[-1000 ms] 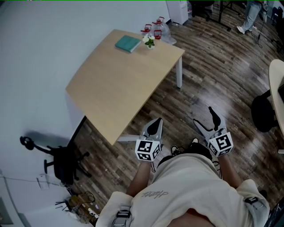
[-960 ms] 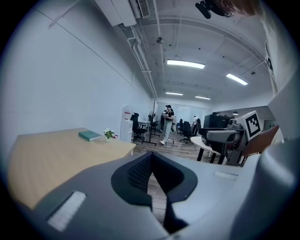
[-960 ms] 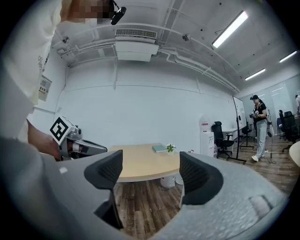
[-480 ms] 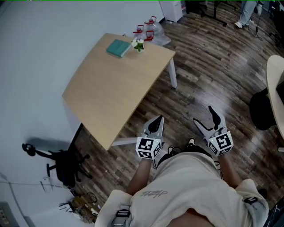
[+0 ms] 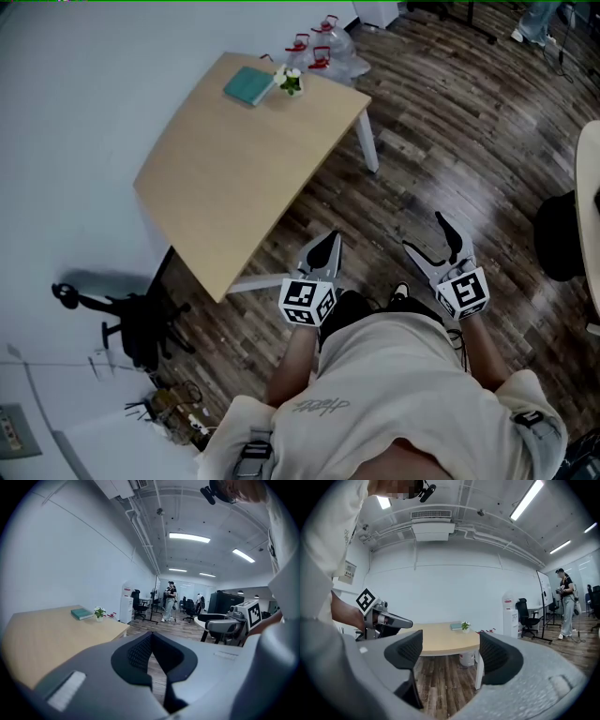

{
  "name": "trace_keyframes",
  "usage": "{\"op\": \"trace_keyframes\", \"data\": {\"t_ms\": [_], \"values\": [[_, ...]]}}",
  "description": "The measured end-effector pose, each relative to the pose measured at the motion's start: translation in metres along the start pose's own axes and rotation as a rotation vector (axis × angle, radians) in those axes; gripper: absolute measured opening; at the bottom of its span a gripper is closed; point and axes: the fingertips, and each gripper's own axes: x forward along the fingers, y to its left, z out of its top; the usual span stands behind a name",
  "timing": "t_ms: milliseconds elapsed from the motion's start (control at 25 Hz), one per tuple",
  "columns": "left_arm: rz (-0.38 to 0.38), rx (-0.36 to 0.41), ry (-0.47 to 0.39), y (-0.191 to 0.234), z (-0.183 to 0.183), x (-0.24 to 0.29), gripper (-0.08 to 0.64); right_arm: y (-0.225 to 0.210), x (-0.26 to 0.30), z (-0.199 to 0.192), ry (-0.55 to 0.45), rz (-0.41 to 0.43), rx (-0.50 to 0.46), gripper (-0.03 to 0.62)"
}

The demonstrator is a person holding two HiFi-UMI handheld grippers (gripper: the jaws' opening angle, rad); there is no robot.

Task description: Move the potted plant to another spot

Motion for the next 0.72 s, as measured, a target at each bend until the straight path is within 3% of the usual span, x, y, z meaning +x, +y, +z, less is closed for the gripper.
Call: {"op": "trace_keyframes", "data": {"t_ms": [320, 720], "values": [[0.044, -0.022, 0.036, 0.014, -0.006, 0.008, 0.018, -0.015, 0.026, -0.005, 0.006, 0.044, 0.058, 0.374], [0.004, -0.03, 0.059, 0.033, -0.007, 0.043, 0.018, -0.036, 0.053, -0.012, 0.027, 0.025, 0.079, 0.374]]}}
